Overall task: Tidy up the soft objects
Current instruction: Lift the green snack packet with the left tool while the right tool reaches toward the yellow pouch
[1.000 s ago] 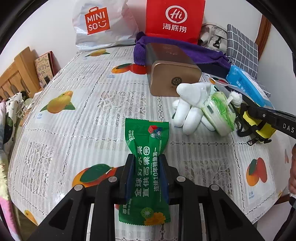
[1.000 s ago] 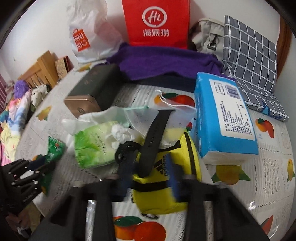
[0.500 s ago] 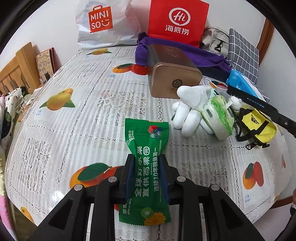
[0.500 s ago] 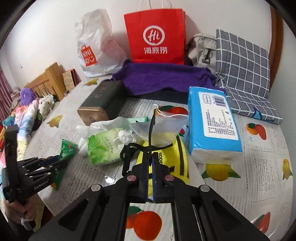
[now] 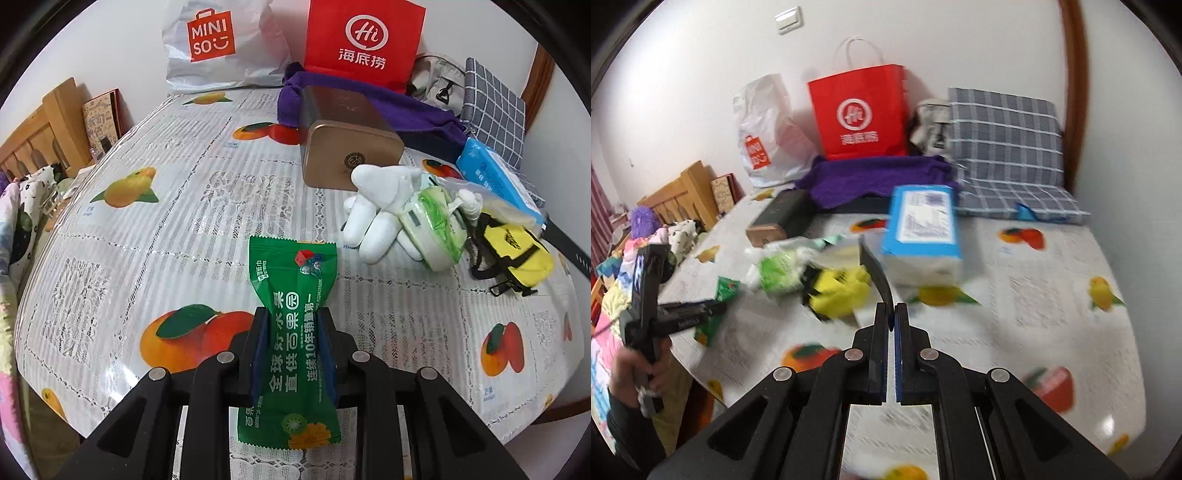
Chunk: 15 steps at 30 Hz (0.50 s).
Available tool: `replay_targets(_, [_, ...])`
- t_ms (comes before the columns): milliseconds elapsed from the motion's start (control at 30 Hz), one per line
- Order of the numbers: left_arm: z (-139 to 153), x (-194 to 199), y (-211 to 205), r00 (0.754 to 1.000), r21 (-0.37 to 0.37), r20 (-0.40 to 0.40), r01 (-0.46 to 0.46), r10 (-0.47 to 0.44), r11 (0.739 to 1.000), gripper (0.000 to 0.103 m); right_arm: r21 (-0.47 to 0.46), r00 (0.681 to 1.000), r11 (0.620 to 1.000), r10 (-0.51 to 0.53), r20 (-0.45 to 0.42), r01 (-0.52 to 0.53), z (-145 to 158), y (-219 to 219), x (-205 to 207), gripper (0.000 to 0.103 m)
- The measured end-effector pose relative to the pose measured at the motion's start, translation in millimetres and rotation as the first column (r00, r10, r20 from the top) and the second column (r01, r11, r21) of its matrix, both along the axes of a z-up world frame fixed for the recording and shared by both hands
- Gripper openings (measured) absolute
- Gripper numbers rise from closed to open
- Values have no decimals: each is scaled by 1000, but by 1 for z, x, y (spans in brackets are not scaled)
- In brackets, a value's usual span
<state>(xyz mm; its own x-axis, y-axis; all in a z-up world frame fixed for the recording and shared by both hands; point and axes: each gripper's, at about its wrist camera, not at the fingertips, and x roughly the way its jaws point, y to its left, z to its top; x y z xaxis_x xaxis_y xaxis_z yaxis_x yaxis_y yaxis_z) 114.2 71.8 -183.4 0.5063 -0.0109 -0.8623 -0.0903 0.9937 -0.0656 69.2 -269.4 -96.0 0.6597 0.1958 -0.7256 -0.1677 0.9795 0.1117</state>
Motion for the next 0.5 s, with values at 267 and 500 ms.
replay_targets(267, [-1,5,-3,1000,18,-11,-10,11,1000,25,-45,987,999,-3,-160,-4,-67,-19,4,10])
replay_targets(500, [-1,11,-3,1000,16,-17,-10,10,1000,25,-77,992,997,17,-122,-27,-77,-16,15,66])
